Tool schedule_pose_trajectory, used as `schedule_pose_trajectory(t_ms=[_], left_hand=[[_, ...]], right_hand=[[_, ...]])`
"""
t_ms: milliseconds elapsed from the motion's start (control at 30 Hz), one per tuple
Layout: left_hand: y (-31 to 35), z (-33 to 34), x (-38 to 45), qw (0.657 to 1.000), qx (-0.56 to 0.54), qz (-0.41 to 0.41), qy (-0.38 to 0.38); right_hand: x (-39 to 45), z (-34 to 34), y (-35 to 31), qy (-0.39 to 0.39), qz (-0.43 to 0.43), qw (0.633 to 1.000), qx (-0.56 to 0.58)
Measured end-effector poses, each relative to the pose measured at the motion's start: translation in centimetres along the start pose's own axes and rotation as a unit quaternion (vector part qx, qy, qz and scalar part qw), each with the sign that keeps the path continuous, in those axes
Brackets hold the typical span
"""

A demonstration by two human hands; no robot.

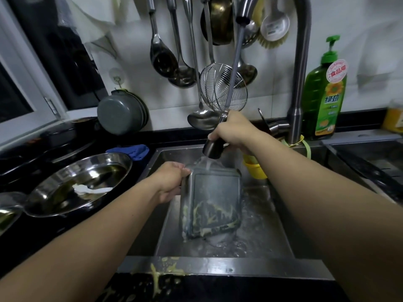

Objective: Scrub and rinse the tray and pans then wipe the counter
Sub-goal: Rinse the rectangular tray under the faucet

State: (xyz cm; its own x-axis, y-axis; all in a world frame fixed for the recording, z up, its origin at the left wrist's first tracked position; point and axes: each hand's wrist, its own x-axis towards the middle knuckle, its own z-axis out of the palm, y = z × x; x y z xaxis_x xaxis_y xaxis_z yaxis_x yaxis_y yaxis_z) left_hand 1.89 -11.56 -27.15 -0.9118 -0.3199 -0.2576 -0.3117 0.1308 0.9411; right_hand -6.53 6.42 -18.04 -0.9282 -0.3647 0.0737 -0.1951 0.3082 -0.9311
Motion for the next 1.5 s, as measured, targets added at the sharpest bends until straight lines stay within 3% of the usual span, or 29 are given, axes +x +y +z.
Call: schedule_pose_trajectory(t_ms=[233, 533, 1100, 1367, 1500], left_hand=[[0.0, 1.0, -0.3, 0.999, -0.022, 0.011, -0.022], [0.5, 2.2, -0.4, 0.995, -0.073, -0.005, 0.066], [0.8, 1.6, -1.0, 0.957, -0.232, -0.082, 0.154], [-0.3, 1.7, -1.2, 0.948, -0.243, -0.103, 0.176], [-1.5, 0.4, 0.0, 0.930, -0.255, -0.116, 0.237]], right_hand=[[-0.5, 1.2, -0.8, -0.028, -0.015, 0.998, 0.047], [-1.3, 1.0, -0.7, -0.038, -0.013, 0.998, 0.049], [-3.7, -1.1, -0.8, -0.047, 0.004, 0.999, 0.000], [-4.9, -1.3, -1.4, -0.057, 0.008, 0.998, 0.001], [-5.8, -2.2, -1.6, -0.066, 0.017, 0.997, -0.020]])
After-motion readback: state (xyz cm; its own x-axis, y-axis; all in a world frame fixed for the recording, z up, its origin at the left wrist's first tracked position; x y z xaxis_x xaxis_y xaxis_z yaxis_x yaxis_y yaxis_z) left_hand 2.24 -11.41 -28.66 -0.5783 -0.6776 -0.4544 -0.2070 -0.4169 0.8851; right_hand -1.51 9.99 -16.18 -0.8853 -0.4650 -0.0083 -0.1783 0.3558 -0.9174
